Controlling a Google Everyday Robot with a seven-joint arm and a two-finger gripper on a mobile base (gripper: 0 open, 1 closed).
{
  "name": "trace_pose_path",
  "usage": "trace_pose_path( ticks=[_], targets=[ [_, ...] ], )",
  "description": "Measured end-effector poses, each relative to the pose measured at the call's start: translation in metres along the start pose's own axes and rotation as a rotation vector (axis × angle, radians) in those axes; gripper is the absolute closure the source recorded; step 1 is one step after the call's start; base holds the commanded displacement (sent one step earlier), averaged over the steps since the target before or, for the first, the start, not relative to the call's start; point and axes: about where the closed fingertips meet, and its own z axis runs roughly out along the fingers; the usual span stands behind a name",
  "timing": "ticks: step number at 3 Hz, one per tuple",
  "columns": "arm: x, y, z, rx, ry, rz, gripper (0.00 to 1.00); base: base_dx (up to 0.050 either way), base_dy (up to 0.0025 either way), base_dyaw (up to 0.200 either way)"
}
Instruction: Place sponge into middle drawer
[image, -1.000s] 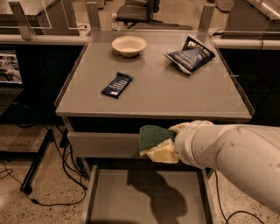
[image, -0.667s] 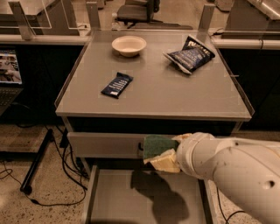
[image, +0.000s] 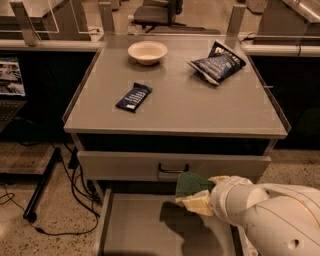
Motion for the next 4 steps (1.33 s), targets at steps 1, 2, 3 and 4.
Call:
trace_pose_path(
  ticks=[1,2,3,4],
  targets=[
    [0.021,-0.003,0.016,-0.006,0.037,0.061,1.0,0.0,0.0,0.0],
    [0.022,-0.003,0.016,-0.008,0.04,0.062,1.0,0.0,0.0,0.0],
    [0.036,0.004,0.028,-0.04,0.065,0.099,1.0,0.0,0.0,0.0],
    [0.074,0.003,0.043,-0.052,0.099,0.163,1.0,0.0,0.0,0.0]
  ],
)
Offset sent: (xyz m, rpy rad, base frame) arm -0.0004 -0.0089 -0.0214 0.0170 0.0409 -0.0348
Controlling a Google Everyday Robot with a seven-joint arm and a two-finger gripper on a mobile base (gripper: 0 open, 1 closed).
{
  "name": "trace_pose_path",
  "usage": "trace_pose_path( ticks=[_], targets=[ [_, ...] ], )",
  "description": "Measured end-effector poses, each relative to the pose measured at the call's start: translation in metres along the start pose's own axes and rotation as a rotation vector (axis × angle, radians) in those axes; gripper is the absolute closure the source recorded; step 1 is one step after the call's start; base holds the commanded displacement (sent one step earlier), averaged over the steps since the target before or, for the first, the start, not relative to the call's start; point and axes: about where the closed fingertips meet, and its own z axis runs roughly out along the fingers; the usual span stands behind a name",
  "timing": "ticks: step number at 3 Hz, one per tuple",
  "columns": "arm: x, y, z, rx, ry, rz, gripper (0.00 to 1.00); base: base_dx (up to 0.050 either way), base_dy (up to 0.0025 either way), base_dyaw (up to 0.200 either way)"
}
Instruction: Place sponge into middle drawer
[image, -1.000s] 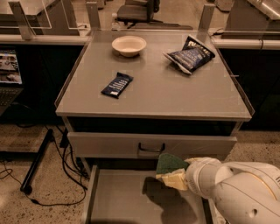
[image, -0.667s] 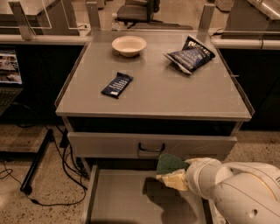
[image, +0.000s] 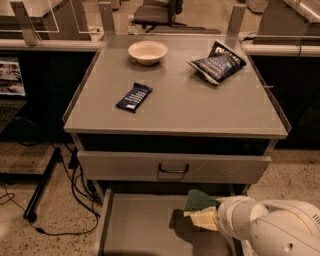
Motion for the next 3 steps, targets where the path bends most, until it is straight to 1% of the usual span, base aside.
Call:
trace_pose_path(
  ticks=[1,2,3],
  targets=[
    [0.041,-0.014,0.013,0.004,0.023,0.063,1.0,0.0,0.0,0.0],
    [0.089,-0.034,0.026,0.014,0.077,0.148,1.0,0.0,0.0,0.0],
    [0.114,-0.041,0.047,-0.002,0.121,0.195,1.0,0.0,0.0,0.0]
  ],
)
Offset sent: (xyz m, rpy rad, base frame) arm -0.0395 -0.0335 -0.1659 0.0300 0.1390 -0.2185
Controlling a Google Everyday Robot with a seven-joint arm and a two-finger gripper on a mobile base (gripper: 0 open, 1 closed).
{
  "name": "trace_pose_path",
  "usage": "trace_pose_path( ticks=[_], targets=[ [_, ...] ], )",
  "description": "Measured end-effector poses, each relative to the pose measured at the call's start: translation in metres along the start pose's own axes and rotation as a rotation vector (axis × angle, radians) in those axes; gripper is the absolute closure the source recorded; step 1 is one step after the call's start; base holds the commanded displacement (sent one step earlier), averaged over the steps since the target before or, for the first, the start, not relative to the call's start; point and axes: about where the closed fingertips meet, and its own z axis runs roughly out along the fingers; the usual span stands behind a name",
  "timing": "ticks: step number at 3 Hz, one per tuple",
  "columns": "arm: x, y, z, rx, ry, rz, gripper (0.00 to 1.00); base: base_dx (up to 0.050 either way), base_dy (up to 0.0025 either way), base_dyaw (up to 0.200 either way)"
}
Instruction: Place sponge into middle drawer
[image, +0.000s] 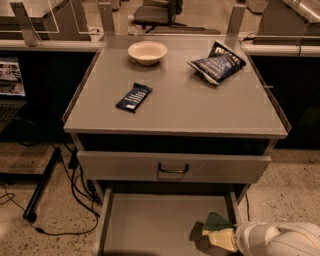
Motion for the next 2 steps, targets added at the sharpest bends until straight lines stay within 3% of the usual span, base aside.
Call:
trace_pose_path(
  ticks=[2],
  targets=[
    [0.011,-0.001,0.06,-0.046,0.072,0.043,1.0,0.0,0.0,0.0]
  ],
)
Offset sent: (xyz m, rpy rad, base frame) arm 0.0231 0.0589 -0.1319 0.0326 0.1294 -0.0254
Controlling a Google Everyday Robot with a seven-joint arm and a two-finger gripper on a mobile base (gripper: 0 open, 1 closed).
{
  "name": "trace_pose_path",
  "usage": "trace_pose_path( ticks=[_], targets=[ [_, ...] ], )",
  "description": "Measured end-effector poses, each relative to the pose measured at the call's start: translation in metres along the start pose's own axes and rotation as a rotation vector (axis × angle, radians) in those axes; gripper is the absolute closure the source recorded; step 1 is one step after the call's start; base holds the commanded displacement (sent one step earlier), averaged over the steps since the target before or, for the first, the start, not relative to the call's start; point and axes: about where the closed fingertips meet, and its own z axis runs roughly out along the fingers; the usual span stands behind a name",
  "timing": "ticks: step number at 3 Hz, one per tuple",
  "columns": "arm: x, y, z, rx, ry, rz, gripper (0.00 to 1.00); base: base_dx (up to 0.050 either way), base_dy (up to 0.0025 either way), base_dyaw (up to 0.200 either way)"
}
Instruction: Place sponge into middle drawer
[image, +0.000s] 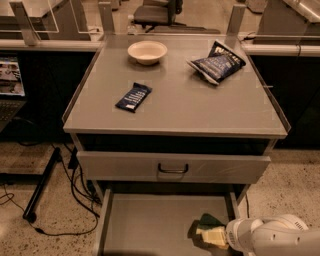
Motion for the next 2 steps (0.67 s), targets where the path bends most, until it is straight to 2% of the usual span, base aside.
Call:
trace_pose_path(
  ticks=[2],
  targets=[
    [0.0,0.004,0.046,-0.002,0.037,0.014,1.0,0.0,0.0,0.0]
  ],
)
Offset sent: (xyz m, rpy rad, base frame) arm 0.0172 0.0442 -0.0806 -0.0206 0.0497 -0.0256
